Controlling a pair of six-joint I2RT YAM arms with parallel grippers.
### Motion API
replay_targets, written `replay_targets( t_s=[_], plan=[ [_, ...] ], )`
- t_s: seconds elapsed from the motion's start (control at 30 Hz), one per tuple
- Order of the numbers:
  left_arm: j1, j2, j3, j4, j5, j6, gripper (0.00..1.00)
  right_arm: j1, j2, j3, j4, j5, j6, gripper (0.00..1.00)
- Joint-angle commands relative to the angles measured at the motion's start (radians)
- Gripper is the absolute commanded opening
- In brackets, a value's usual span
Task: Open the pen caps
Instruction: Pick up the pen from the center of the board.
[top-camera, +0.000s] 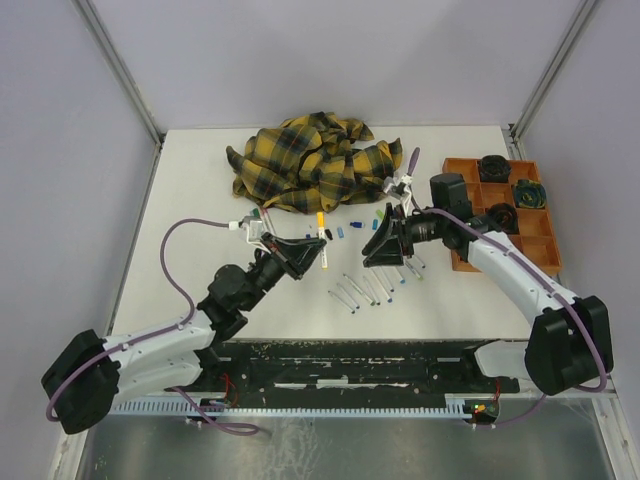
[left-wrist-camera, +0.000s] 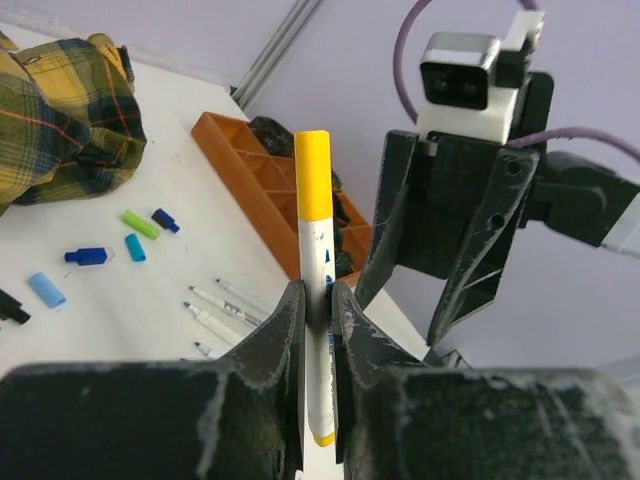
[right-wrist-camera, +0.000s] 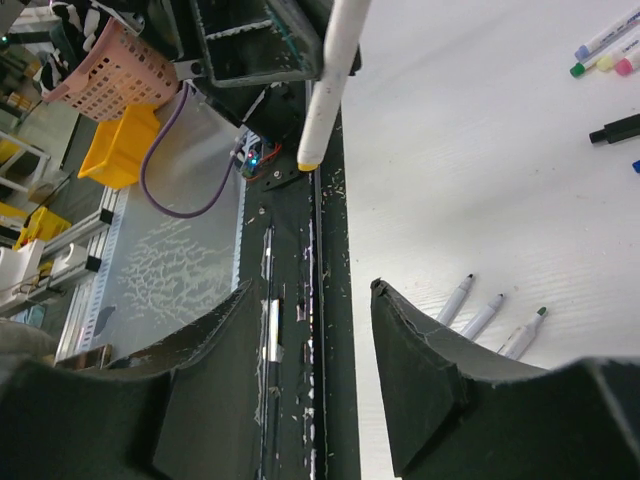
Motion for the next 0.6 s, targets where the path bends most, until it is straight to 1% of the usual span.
replay_targets(
  t_s=[0.0, 0.07, 0.17, 0.27, 0.3, 0.37, 0.57],
  plan=[
    [-0.024, 0.045, -0.01, 0.228, -0.093, -0.075, 0.03, 0.0, -0.017, -0.042, 0.26, 0.059, 0.212, 0.56],
    [-0.03, 0.069, -0.013, 0.264, -0.106, -0.09, 0.03, 0.0, -0.014, -0.08, 0.396, 0.085, 0.327, 0.57],
    [-0.04, 0.105, -0.007, 0.302, -0.126, -0.113, 0.03, 0.0, -0.004, -0.162, 0.682, 0.12, 0.54, 0.58],
    [-0.06, 0.134, 0.01, 0.297, -0.161, -0.12, 0.03, 0.004, 0.001, -0.243, 0.903, 0.161, 0.698, 0.68],
    [-0.069, 0.145, 0.018, 0.297, -0.172, -0.12, 0.03, 0.011, 0.001, -0.259, 0.962, 0.165, 0.731, 0.69],
    [-0.085, 0.178, 0.036, 0.303, -0.182, -0.116, 0.03, 0.03, -0.001, -0.272, 1.021, 0.171, 0.754, 0.7],
    [-0.129, 0.285, 0.085, 0.382, -0.189, -0.106, 0.03, 0.101, 0.008, -0.276, 1.031, 0.192, 0.767, 0.71]
  ],
)
